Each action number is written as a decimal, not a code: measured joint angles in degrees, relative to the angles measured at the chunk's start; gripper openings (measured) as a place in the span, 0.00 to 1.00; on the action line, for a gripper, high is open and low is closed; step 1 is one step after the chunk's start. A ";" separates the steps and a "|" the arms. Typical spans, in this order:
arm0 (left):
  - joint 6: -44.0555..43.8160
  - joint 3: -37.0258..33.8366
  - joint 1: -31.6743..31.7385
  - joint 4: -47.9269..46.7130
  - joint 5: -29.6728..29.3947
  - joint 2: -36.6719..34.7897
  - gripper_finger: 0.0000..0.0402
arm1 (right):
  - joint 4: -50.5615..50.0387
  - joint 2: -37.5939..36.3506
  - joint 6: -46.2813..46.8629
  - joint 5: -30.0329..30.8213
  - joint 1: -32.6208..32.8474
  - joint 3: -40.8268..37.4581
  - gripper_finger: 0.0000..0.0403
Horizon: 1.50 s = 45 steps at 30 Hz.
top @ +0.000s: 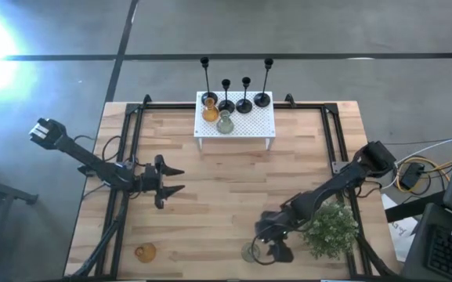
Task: Pick & Place candle stick holders
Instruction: Put the green glass candle holder on the shelf
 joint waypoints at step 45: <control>-0.48 -0.02 0.00 -0.40 0.04 -0.66 0.65 | 23.30 9.12 -1.37 5.14 0.22 2.29 0.57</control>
